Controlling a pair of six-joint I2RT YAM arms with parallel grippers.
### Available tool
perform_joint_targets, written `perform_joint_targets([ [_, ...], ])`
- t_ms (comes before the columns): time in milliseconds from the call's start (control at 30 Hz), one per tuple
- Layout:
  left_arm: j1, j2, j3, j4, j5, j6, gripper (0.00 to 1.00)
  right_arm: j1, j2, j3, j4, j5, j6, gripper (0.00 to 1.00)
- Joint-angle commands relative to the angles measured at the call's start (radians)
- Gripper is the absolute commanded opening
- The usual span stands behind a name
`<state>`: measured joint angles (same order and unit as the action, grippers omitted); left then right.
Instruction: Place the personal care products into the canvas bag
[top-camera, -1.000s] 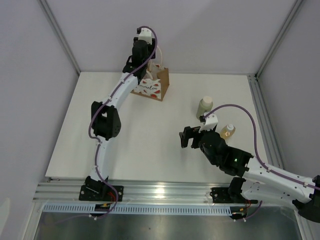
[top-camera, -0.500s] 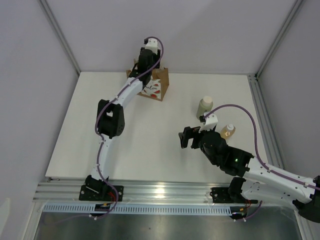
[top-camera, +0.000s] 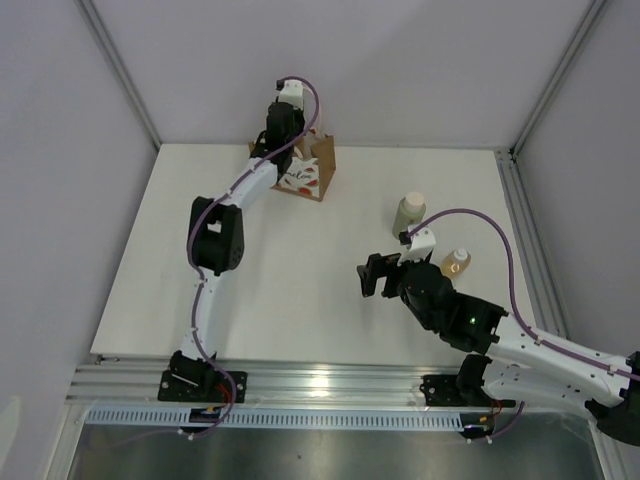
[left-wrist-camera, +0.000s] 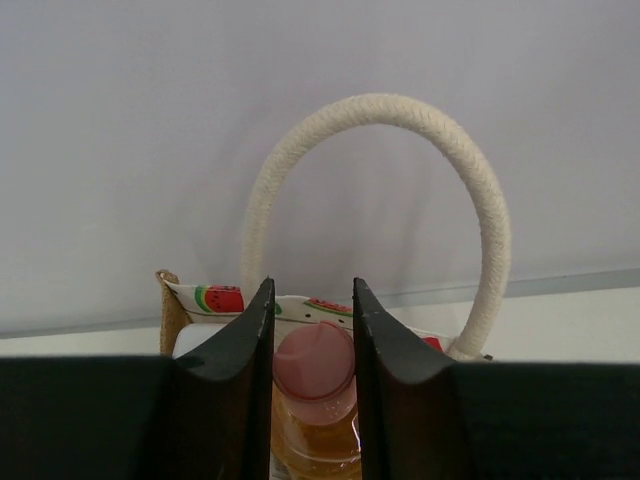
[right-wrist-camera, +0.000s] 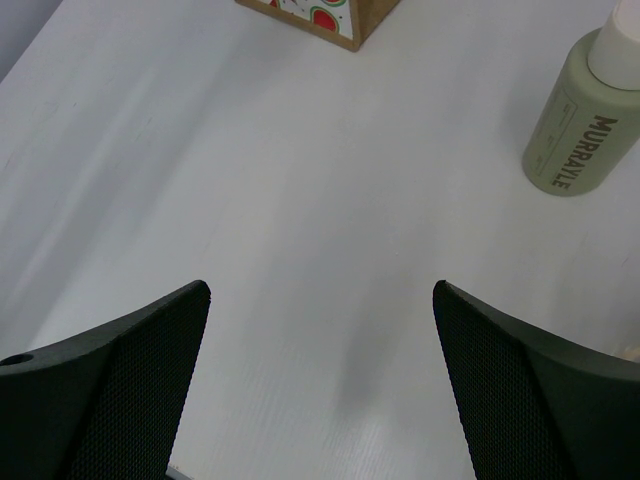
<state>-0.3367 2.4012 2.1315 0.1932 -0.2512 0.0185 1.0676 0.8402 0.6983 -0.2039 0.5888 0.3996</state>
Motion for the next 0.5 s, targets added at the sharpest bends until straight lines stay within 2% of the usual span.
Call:
perform_joint_targets([
  [0,0.021,-0.069,-0.021,0.086,-0.003,0.037,0.19,0.002,-0.015,0.041,0.017,0.022,0.004,0.97],
  [100,0.021,-0.111,-0.059,0.091,0.010,0.028,0.22,0.002,-0.009,0.041,0.017,0.035,-0.001,0.97],
  [167,0.021,-0.149,-0.119,0.098,0.026,0.015,0.29,0.002,-0.001,0.040,0.024,0.040,-0.007,0.97],
  [267,0.015,-0.252,-0.206,0.111,0.053,0.006,0.45,0.002,0.025,0.044,0.024,0.043,-0.008,0.97],
  [300,0.008,-0.279,-0.226,0.107,0.056,0.008,0.58,0.002,0.033,0.047,0.021,0.039,-0.007,0.97],
  [367,0.001,-0.359,-0.249,0.074,0.062,-0.003,0.68,0.002,0.042,0.055,0.018,0.025,-0.004,0.96],
  [400,-0.007,-0.387,-0.263,0.059,0.064,-0.009,0.78,0.003,0.042,0.055,0.017,0.020,-0.002,0.97],
  [467,-0.016,-0.466,-0.277,0.016,0.087,-0.049,0.87,0.003,0.033,0.055,0.014,0.017,-0.004,0.96],
])
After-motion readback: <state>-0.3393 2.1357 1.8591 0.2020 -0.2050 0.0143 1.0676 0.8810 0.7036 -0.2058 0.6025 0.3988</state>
